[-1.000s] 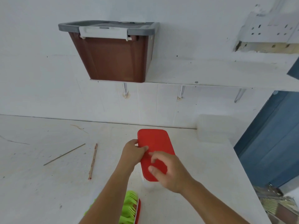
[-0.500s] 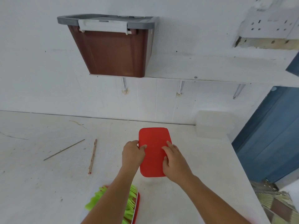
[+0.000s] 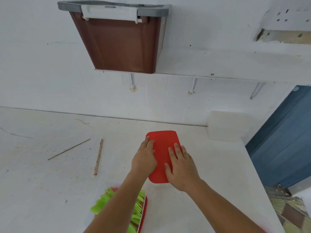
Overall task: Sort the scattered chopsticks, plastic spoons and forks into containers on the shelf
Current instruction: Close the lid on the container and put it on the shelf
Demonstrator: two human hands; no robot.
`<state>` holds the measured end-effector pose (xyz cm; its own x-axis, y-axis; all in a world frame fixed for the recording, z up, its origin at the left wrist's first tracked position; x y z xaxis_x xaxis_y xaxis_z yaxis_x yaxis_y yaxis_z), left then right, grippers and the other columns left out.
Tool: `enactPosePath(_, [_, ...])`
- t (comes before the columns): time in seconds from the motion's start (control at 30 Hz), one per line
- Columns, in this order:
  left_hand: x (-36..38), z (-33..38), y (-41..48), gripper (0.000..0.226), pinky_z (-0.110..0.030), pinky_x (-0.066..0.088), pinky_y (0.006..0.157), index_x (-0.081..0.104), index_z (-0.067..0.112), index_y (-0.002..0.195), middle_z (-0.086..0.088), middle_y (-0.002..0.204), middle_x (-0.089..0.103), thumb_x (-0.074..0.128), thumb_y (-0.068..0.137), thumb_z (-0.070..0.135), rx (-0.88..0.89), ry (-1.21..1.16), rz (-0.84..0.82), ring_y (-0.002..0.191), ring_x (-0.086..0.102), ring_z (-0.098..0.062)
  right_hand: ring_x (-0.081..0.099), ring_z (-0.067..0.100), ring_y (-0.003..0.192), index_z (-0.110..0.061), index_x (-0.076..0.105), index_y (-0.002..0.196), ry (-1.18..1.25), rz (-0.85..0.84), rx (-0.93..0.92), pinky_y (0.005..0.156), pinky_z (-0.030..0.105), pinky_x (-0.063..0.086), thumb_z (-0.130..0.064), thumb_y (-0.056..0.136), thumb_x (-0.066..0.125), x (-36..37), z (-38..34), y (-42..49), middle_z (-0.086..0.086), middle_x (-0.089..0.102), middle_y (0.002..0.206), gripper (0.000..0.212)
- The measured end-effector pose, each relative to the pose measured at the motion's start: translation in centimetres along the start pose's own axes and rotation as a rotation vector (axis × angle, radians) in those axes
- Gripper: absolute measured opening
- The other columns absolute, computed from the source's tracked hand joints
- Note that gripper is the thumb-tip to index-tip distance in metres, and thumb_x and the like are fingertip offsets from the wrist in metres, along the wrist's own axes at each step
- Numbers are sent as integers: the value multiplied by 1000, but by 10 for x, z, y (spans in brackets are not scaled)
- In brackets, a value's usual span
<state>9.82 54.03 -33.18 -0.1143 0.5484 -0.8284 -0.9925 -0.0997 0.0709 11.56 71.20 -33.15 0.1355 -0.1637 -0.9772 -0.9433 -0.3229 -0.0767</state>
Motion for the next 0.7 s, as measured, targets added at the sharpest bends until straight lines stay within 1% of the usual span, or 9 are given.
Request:
enactPosePath(0.07, [1, 1, 1, 59, -45, 46, 112, 32, 26, 160, -4, 172, 16, 42, 103, 17, 19, 26, -56, 151, 35, -26, 35, 37, 149, -17, 45, 154, -3, 105, 10, 124, 50, 28, -49, 97, 28, -7, -4, 4, 14, 39, 162, 68])
enactPosePath(0.13, [1, 2, 5, 64, -45, 44, 114, 37, 29, 159, -7, 171, 16, 44, 96, 17, 28, 36, -80, 151, 32, -27, 68, 32, 98, -16, 75, 107, 13, 291, 15, 106, 52, 47, -33, 87, 38, -14, 0, 19, 10, 75, 109, 45])
enactPosePath(0.17, [1, 2, 8, 63, -45, 45, 112, 45, 27, 154, -10, 168, 23, 45, 92, 17, 18, 0, -55, 147, 38, -29, 61, 29, 68, -16, 70, 78, 33, 367, 37, 94, 50, 53, -25, 81, 45, -22, 1, 26, 5, 70, 75, 27])
enactPosePath(0.23, [2, 3, 17, 49, -45, 51, 101, 63, 18, 132, -12, 152, 43, 47, 86, 16, -2, -91, 42, 127, 55, -34, 35, 25, 46, -19, 45, 57, 84, 393, 81, 69, 40, 50, -14, 69, 57, -37, 0, 40, -1, 47, 47, 19])
enactPosePath(0.27, [2, 3, 23, 34, -43, 52, 94, 65, 14, 119, -11, 141, 50, 50, 88, 15, -26, -117, 90, 115, 60, -34, 34, 25, 46, -20, 40, 58, 90, 381, 86, 61, 36, 43, -10, 67, 61, -39, 0, 46, -1, 46, 47, 24])
enactPosePath(0.33, [0, 3, 35, 16, -39, 50, 86, 64, 12, 110, -9, 130, 54, 58, 96, 17, -80, -125, 143, 103, 61, -33, 52, 27, 62, -14, 57, 74, 135, 344, 116, 57, 35, 41, -9, 72, 58, -36, 3, 56, 3, 59, 67, 5])
enactPosePath(0.4, [1, 4, 41, 29, -40, 50, 90, 60, 12, 127, -10, 133, 52, 58, 100, 23, -117, -125, 143, 109, 59, -33, 59, 28, 96, -10, 67, 113, 139, 289, 136, 70, 40, 53, -12, 84, 54, -27, 7, 64, 6, 63, 108, 32])
enactPosePath(0.57, [9, 3, 45, 45, -42, 47, 102, 48, 13, 149, -10, 146, 50, 47, 106, 25, -162, -154, 172, 125, 53, -32, 46, 25, 139, -8, 43, 152, 226, 215, 124, 108, 37, 47, -15, 100, 42, -18, 12, 77, 6, 35, 162, 53])
enactPosePath(0.7, [5, 0, 50, 39, -33, 48, 91, 53, 10, 143, -9, 135, 56, 45, 108, 24, -230, -219, 205, 112, 59, -25, 35, 22, 150, -13, 26, 162, 261, 125, 104, 118, 35, 36, -27, 109, 31, -16, 13, 83, 5, 17, 171, 55])
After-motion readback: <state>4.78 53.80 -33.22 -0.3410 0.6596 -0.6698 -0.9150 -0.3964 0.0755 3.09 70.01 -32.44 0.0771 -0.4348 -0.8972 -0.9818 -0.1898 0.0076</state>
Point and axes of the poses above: each hand's wrist, its own y-axis towards the middle knuckle, its own x-axis out of the palm, z = x × y, the point moved 2 cm from there along y, towards the middle knuckle
